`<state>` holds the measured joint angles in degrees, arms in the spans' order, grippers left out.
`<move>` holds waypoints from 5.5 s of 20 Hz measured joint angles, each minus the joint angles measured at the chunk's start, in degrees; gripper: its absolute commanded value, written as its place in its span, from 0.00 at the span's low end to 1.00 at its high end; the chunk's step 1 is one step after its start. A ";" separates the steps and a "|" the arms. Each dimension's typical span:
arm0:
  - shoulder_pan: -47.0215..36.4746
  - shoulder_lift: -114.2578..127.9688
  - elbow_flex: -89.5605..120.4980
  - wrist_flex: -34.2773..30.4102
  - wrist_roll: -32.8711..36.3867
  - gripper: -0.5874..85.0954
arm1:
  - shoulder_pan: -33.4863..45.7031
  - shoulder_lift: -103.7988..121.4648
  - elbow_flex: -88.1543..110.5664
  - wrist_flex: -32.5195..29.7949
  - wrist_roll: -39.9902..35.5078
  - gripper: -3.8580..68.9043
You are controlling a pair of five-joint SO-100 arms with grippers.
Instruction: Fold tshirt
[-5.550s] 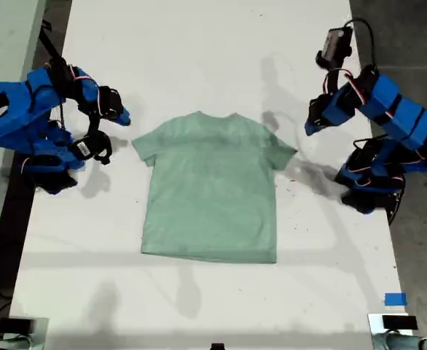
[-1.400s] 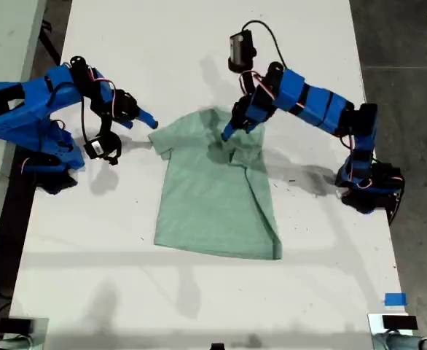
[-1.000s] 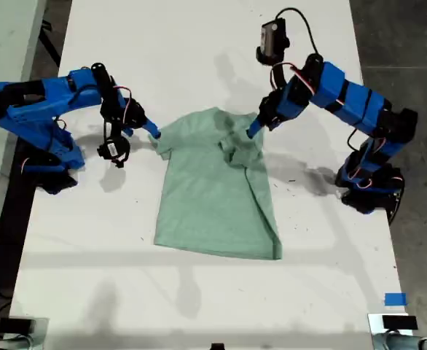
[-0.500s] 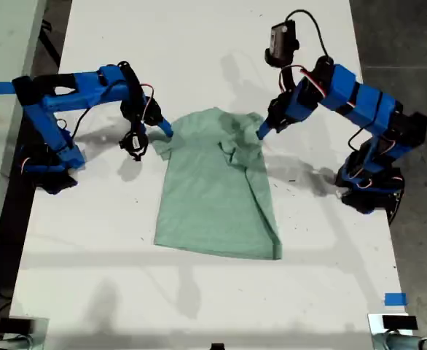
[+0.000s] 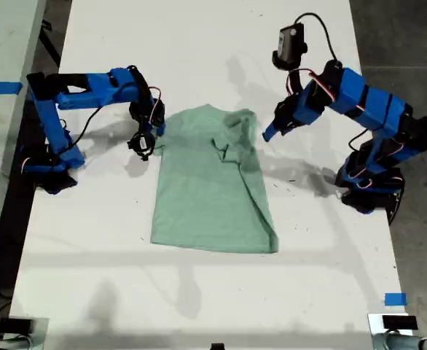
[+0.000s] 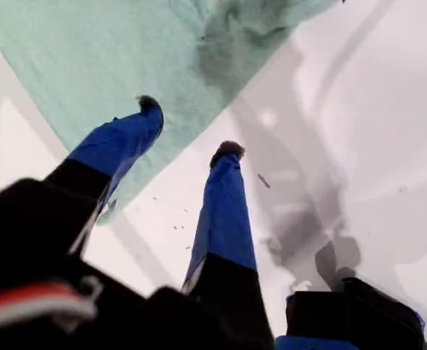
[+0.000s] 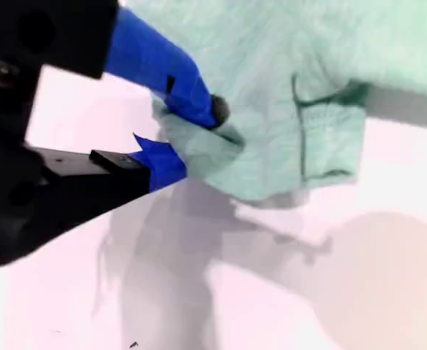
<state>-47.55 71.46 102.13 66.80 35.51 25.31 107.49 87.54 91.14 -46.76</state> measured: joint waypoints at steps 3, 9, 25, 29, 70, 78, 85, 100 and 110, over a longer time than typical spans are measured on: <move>-0.18 0.70 1.41 -0.53 0.18 0.01 | 0.00 0.70 0.62 -0.26 0.26 0.29; -4.22 9.32 9.67 -1.41 -0.26 0.01 | 0.00 3.16 3.78 -0.44 0.70 0.29; 10.72 -7.73 -38.85 13.89 -3.87 0.01 | 0.00 8.61 9.32 -1.14 1.93 0.28; 13.54 -12.48 -47.20 12.48 -3.87 0.01 | 0.00 10.11 11.16 -1.76 2.37 0.27; 43.42 16.88 -12.83 16.00 -34.28 0.29 | -29.18 -3.34 21.88 -22.32 25.49 0.52; 42.89 17.05 -11.25 16.00 -33.75 0.25 | -32.52 -13.62 26.72 -34.01 29.36 0.46; 42.89 17.14 -10.72 16.00 -33.57 0.25 | -32.61 -15.82 32.52 -45.44 30.23 0.09; 42.89 17.14 -10.72 15.91 -33.57 0.24 | -31.46 -26.81 1.67 -26.81 28.74 0.04; 42.89 17.14 -10.72 15.73 -33.75 0.24 | -31.38 -48.69 -28.74 -16.96 28.48 0.44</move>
<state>-4.66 88.59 91.41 82.53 1.76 -6.06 58.80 58.80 74.18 -18.28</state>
